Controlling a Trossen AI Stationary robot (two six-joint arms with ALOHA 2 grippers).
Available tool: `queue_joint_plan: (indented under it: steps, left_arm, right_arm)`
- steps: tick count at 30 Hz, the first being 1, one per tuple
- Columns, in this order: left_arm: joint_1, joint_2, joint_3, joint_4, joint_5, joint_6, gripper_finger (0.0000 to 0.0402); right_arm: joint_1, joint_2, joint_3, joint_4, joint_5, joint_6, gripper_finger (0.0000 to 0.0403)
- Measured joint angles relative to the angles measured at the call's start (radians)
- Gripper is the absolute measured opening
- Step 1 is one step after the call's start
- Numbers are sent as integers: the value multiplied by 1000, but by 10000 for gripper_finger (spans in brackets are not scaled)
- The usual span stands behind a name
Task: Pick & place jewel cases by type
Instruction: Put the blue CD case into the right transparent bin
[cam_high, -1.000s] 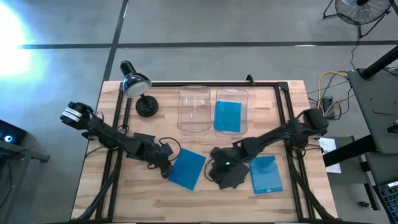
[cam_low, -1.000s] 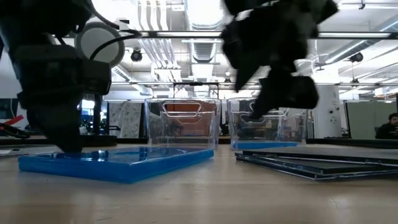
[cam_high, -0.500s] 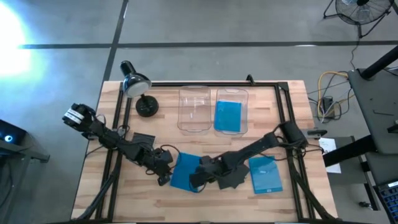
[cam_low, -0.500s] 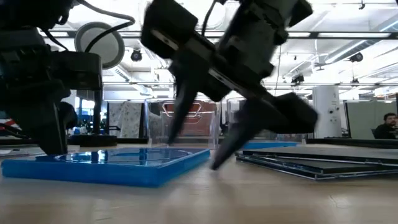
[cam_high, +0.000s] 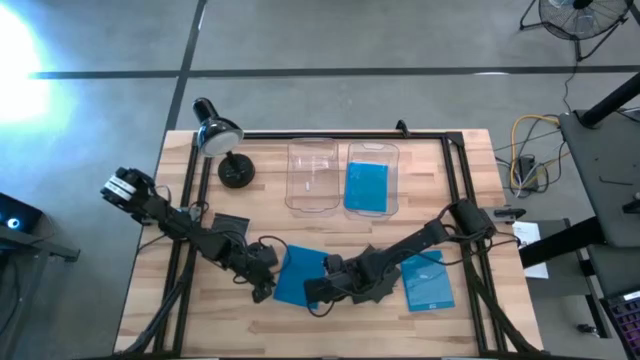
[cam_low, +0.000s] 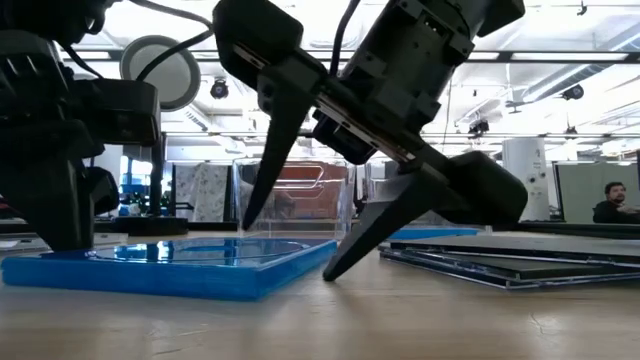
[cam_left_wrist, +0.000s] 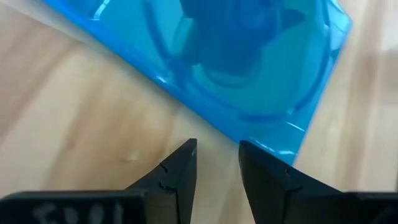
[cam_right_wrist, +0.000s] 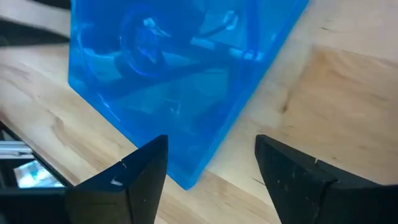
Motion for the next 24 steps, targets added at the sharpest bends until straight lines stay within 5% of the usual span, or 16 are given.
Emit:
queue_joint_plan:
  steps: [16,24]
  left_arm:
    - [-3,78,-2,112,78,19,105]
    - [-3,78,-1,154,56,36,105]
  right_arm:
    - [-32,-64,14,168,82,-299,235]
    - [-28,-83,10,171,73,-275,229]
